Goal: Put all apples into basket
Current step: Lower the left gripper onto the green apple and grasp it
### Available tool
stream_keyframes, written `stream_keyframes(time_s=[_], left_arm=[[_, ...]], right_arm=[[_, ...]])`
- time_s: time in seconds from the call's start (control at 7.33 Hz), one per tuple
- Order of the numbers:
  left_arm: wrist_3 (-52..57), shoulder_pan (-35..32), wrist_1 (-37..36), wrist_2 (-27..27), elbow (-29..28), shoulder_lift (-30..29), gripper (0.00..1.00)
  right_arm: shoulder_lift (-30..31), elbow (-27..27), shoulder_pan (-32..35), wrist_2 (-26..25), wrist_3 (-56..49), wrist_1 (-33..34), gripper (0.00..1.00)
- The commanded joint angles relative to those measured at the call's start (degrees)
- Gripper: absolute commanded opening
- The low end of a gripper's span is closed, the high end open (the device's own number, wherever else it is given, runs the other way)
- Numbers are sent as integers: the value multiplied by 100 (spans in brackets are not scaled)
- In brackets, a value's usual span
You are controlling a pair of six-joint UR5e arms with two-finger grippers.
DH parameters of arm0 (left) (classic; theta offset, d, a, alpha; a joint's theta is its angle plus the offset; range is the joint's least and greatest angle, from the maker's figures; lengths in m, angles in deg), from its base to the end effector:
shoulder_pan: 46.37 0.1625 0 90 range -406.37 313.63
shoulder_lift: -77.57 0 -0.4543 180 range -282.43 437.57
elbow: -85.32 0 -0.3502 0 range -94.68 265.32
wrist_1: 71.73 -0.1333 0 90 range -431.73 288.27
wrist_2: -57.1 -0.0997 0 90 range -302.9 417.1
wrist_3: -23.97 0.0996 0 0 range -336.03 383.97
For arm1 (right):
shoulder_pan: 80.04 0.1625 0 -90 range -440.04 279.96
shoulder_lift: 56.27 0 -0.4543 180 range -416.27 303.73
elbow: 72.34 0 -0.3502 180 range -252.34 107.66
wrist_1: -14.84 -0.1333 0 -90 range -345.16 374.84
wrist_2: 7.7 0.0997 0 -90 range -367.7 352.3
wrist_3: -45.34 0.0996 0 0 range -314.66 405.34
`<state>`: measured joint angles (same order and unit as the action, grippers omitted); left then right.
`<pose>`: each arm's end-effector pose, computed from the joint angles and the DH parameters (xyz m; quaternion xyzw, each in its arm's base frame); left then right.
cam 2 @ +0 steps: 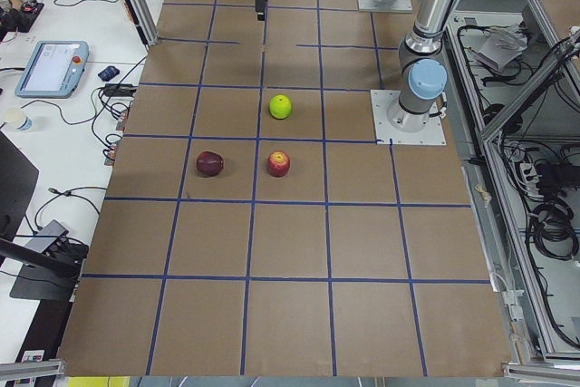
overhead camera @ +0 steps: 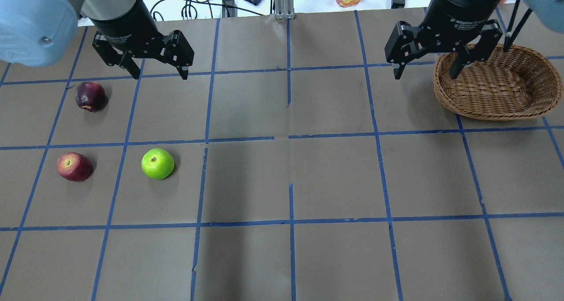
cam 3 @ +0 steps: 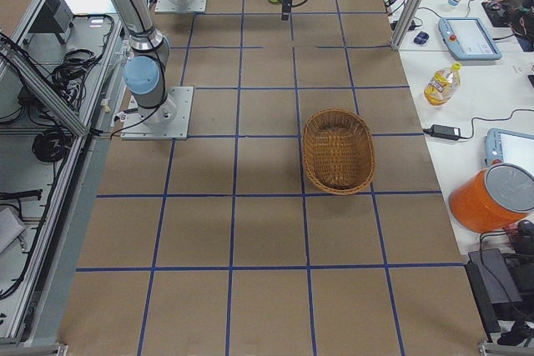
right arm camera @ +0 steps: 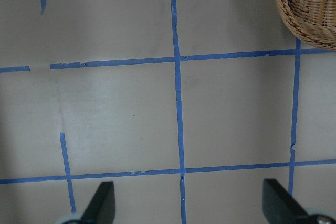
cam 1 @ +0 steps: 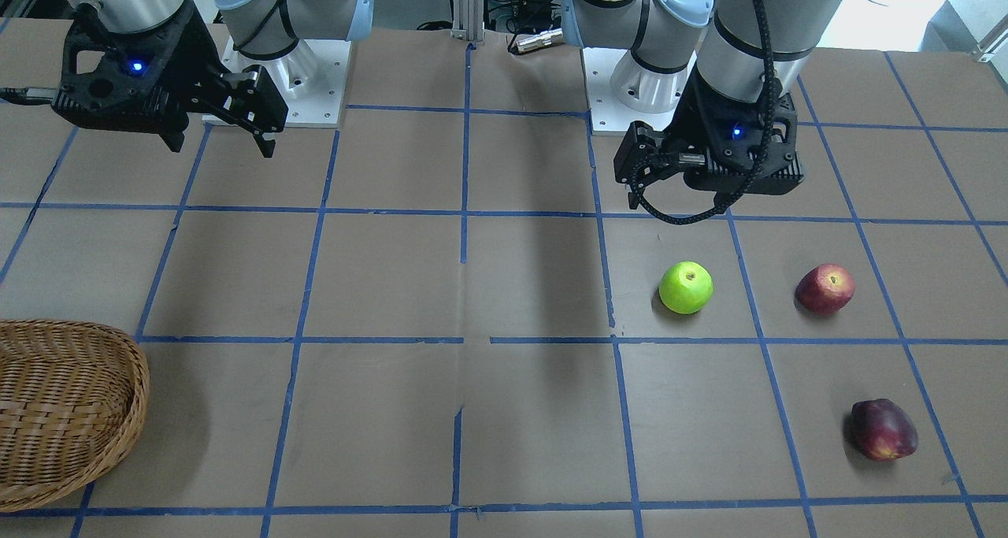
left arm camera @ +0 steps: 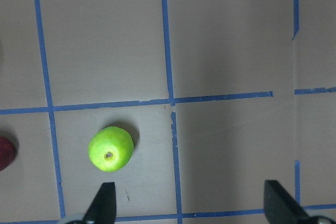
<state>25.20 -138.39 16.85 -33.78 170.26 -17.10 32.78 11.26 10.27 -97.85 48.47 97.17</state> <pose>-0.1490 -0.4850 0.5213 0.0282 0.9994 -0.0158 0.0076 0.1355 -0.4512 0.5466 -0.0246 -0.9995 -0.0193 0.0019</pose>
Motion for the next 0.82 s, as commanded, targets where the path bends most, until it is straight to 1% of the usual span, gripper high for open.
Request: stream_keyframes(time_s=[0.0,0.27,0.41,0.55,0.68], left_arm=[[0,0,72,8,13,10,100],[113,148,72,26,241,10,100],[132,271,-32,17,729,-16,100],[271,507,-930,9,1369,-138,100],[507,945,-2061,9,2202,-305,100]], right_arm=[[7,-2,-5,-2,-22,37,100],[7,7,-22,-2,-14,37,100],[-2,7,-40,50,4,46,100],[-2,7,-49,51,4,46,100],[-2,7,-49,51,4,63,100]])
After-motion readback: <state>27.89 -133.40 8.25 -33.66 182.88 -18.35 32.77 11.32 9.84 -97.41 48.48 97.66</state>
